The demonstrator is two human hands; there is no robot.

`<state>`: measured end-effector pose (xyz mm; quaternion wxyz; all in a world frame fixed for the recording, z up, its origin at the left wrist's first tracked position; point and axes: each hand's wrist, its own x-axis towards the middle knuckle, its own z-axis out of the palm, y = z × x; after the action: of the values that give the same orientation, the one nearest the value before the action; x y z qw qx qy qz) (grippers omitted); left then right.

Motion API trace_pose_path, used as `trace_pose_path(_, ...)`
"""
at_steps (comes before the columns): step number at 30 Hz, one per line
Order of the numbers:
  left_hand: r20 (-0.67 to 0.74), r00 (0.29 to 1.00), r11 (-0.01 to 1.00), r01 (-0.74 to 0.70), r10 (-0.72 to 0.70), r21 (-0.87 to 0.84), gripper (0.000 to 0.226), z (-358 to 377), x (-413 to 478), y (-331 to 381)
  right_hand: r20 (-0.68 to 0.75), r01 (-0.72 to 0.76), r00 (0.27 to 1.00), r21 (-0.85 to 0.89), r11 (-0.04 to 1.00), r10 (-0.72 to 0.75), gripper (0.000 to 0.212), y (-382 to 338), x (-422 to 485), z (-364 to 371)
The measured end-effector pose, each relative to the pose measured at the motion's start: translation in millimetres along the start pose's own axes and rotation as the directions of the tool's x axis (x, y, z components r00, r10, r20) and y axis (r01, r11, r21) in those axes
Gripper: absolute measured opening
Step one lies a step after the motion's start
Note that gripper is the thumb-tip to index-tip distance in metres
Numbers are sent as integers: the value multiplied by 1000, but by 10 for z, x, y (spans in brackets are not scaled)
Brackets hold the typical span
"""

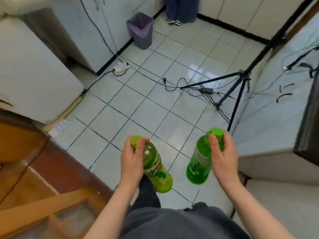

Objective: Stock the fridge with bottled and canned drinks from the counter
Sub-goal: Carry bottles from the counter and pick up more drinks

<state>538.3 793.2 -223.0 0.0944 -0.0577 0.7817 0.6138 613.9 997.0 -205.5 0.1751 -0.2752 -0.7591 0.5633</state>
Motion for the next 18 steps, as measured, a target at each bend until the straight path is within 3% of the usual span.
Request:
trace_pose_path(3,-94,996,1000,-8,8,-8,34,-685,439,-25,80,48,996,12,999,-49,11,-285,210,801)
trace_pose_path(13,-417,907,996,-82,65,-22,39,-2441,1534,106,300,218,925,81,973,-232,35,-1291,728,2969)
trace_pose_path(18,-544,839,995,-34,-20,-90,35,-2917,1933,-32,468,237,847,88,967,-250,18,-1498,1069,3893)
